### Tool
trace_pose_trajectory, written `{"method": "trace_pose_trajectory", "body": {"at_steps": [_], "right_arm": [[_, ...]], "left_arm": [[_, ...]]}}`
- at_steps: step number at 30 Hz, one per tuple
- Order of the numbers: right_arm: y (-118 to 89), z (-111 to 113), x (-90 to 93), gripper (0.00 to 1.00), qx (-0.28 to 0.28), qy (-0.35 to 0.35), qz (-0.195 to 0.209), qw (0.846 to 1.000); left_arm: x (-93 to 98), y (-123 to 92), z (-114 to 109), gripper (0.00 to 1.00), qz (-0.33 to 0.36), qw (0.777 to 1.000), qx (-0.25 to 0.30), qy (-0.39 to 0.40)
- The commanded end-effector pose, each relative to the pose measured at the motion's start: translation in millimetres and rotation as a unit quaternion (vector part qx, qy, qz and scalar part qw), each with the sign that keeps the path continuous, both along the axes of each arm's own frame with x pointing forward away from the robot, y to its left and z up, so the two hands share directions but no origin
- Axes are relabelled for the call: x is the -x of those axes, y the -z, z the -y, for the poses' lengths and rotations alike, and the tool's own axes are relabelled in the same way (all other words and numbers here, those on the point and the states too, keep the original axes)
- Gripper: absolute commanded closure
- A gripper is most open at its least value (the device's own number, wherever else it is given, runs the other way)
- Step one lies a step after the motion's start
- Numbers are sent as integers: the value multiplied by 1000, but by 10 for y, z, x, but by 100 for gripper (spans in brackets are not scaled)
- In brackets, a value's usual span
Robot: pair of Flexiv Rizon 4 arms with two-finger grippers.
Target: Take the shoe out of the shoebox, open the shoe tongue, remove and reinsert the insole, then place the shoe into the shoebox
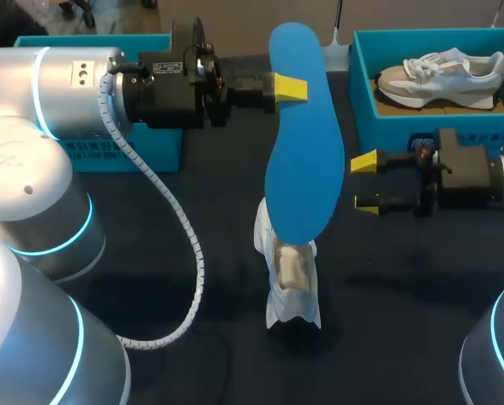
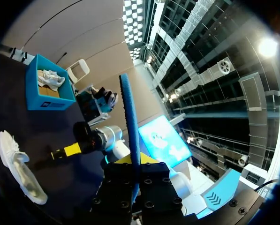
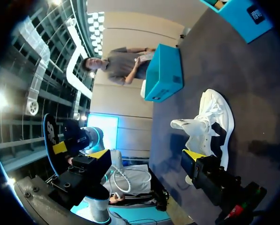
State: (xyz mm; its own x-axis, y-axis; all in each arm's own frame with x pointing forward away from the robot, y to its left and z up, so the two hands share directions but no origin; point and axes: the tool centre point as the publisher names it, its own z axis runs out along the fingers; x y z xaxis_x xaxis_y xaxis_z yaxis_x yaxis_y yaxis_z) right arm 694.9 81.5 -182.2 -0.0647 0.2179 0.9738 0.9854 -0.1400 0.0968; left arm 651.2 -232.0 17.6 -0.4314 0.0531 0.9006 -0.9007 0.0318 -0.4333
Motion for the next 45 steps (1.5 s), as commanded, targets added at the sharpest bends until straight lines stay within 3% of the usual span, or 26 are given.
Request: {"method": "trace_pose_trajectory", "body": {"at_steps": [1, 6, 15, 19, 20, 25, 27, 28, 30, 31, 45], "right_arm": [[-3, -12, 7, 0, 2, 1, 0, 1000], [-3, -12, 7, 0, 2, 1, 0, 1000], [-3, -12, 7, 0, 2, 1, 0, 1000], [-3, -12, 7, 0, 2, 1, 0, 1000], [-3, -12, 7, 0, 2, 1, 0, 1000], [-3, -12, 7, 0, 2, 1, 0, 1000], [-3, -12, 7, 0, 2, 1, 0, 1000], [-3, -12, 7, 0, 2, 1, 0, 1000], [-3, -12, 7, 0, 2, 1, 0, 1000], [-3, -12, 7, 0, 2, 1, 0, 1000], [-3, -12, 7, 0, 2, 1, 0, 1000]], "left_arm": [[12, 12, 3, 100, 0, 1000, 1, -1], [12, 12, 3, 100, 0, 1000, 1, -1], [117, 138, -178, 100, 188, 980, 29, 61], [102, 280, -233, 100, 320, 946, 12, 53], [105, 292, -237, 100, 324, 944, 11, 54], [93, 441, -277, 100, 487, 873, 10, 21], [69, 488, -274, 100, 554, 832, 6, 13], [65, 481, -271, 100, 552, 834, 14, -10], [65, 465, -272, 100, 598, 802, 1, 10], [65, 427, -262, 100, 570, 821, -6, -2], [65, 427, -262, 100, 570, 821, -6, -2]]}}
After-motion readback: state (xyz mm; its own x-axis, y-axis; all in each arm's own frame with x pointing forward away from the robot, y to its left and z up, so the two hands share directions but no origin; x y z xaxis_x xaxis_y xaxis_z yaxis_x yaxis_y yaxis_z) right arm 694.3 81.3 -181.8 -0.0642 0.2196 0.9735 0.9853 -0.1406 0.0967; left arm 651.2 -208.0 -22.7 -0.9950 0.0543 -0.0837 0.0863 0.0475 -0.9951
